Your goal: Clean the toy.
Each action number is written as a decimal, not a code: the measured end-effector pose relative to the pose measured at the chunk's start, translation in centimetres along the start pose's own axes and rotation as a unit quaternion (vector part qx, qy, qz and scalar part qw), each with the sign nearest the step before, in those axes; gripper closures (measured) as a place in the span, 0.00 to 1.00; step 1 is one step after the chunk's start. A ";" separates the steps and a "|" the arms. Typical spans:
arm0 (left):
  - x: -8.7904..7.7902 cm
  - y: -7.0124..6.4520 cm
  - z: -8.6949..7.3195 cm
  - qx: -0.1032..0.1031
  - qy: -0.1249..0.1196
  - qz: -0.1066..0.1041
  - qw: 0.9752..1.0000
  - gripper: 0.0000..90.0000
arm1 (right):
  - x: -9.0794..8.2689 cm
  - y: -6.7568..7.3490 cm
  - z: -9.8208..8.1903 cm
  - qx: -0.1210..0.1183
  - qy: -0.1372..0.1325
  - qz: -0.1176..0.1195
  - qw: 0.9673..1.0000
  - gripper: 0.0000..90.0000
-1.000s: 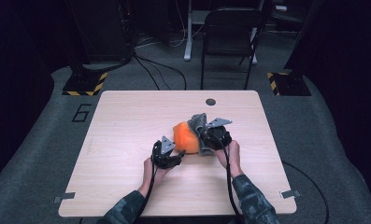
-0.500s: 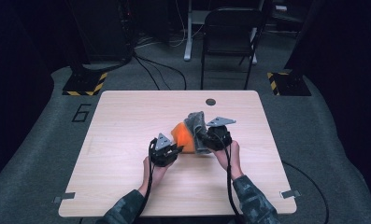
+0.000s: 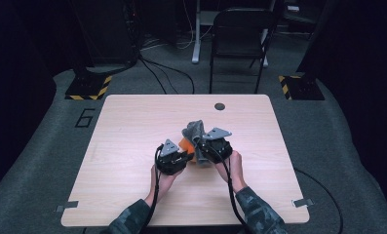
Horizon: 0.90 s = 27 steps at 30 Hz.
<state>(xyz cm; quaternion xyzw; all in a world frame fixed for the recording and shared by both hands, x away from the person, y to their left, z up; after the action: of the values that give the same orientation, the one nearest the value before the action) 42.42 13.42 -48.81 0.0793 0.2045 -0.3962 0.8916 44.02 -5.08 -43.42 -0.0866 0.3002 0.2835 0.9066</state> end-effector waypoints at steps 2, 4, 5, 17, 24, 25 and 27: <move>0.0 0.1 0.0 -0.003 -0.002 0.001 1.000 0.88 | 0.0 -0.3 -0.1 0.009 0.003 -0.004 1.000 0.81; 0.0 0.2 -0.1 -0.005 -0.003 0.000 1.000 0.88 | 0.1 -1.3 -0.4 0.016 0.005 -0.008 1.000 0.81; 0.0 0.3 -0.1 -0.007 -0.003 -0.001 1.000 0.88 | 0.2 -1.5 -0.4 0.021 0.006 -0.011 1.000 0.81; 0.0 0.4 -0.1 -0.016 -0.008 -0.005 1.000 0.87 | 0.9 -4.6 -1.8 0.069 0.028 -0.042 0.996 0.81; 0.1 0.4 -0.1 -0.017 -0.011 -0.009 1.000 0.87 | 2.1 -6.4 -3.2 0.092 0.052 -0.063 0.992 0.81; 0.1 0.4 -0.1 -0.017 -0.011 -0.009 1.000 0.87 | 2.1 -6.4 -3.2 0.092 0.052 -0.063 0.992 0.81; 0.1 0.4 -0.1 -0.016 -0.011 -0.010 1.000 0.87 | 2.6 -6.6 -3.5 0.095 0.058 -0.069 0.991 0.81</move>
<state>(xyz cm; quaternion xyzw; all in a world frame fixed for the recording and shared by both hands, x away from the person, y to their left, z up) 42.74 13.64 -48.95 0.0590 0.2018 -0.4024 0.8910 47.72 -10.53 -47.86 -0.0366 0.3714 0.1848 0.9092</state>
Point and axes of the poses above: each handheld gripper's, and its own axes: x roughly forward along the jaws, z roughly out of its top, y roughly to its left, the point moved 1 cm from there along x, roughly forward along the jaws, and after that the axes turned 9 degrees about x, right-handed, at the moved point
